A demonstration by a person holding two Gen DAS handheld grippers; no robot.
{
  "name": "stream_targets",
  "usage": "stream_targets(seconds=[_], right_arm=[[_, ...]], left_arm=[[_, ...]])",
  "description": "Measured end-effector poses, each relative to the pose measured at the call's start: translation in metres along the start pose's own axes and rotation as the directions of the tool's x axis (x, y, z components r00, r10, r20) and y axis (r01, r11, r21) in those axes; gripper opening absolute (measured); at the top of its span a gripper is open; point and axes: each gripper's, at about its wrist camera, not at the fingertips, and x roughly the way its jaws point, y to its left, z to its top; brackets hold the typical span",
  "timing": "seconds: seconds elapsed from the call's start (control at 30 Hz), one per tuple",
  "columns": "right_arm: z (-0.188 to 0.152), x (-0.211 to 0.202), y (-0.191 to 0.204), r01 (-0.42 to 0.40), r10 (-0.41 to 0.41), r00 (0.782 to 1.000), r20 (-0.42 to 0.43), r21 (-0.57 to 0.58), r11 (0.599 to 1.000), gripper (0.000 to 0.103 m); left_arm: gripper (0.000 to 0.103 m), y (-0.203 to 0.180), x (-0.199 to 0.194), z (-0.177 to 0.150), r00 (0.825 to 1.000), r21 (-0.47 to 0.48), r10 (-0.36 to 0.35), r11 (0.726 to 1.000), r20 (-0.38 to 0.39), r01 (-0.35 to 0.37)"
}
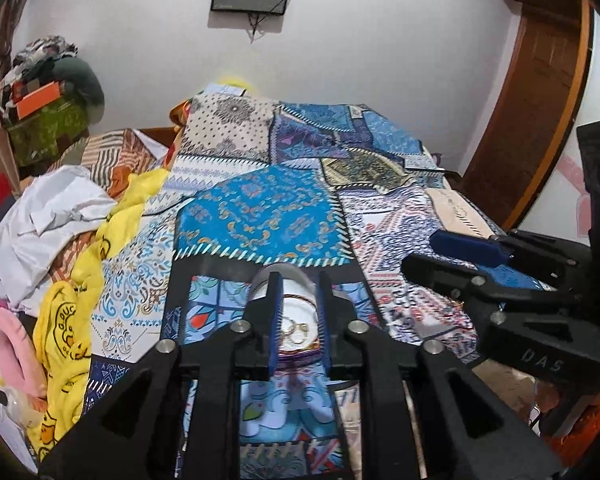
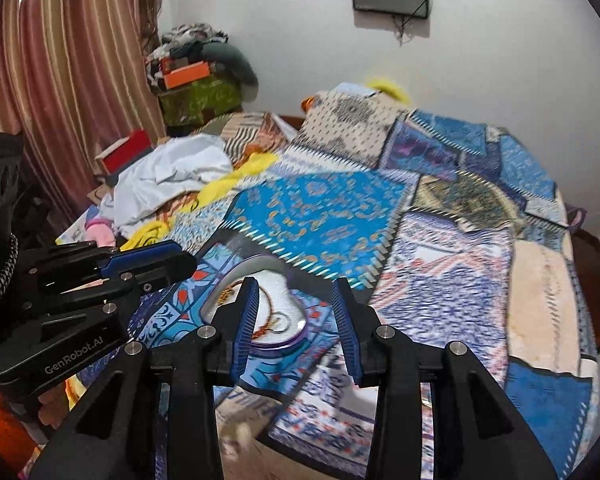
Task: Organize jewelry
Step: 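Lift both tools from the tin and return to the cloth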
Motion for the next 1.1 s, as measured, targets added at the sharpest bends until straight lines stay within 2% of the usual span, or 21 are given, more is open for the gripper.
stream_targets(seconds=[0.07, 0.3, 0.47, 0.8, 1.1], right_arm=[[0.0, -0.009, -0.005, 0.014, -0.014, 1.0, 0.022, 0.005, 1.0, 0.034], [-0.007, -0.044, -0.032, 0.076, -0.079, 0.994, 0.075, 0.039, 0.996, 0.034], [-0.019, -0.064, -0.057, 0.12, -0.127, 0.988, 0.089, 0.08, 0.989, 0.034], [-0.045, -0.075, -0.097, 0.172, -0.182, 0.982, 0.056, 0.157, 0.973, 0.034], [-0.072, -0.055, -0.119, 0.152, -0.15, 0.988, -0.024, 0.202, 0.967, 0.035]], left_arm=[[0.027, -0.01, -0.005, 0.002, 1.0, 0.017, -0.003, 1.0, 0.015, 0.003], [0.027, -0.045, -0.014, 0.008, 0.999, 0.065, -0.03, 0.997, 0.04, 0.027], [0.027, -0.071, -0.009, 0.01, 0.998, 0.093, -0.061, 0.994, 0.027, 0.058], [0.027, -0.109, 0.025, -0.002, 0.994, 0.146, -0.091, 0.984, -0.062, 0.099], [0.027, -0.118, 0.06, -0.027, 0.981, 0.161, -0.084, 0.98, -0.178, 0.113]])
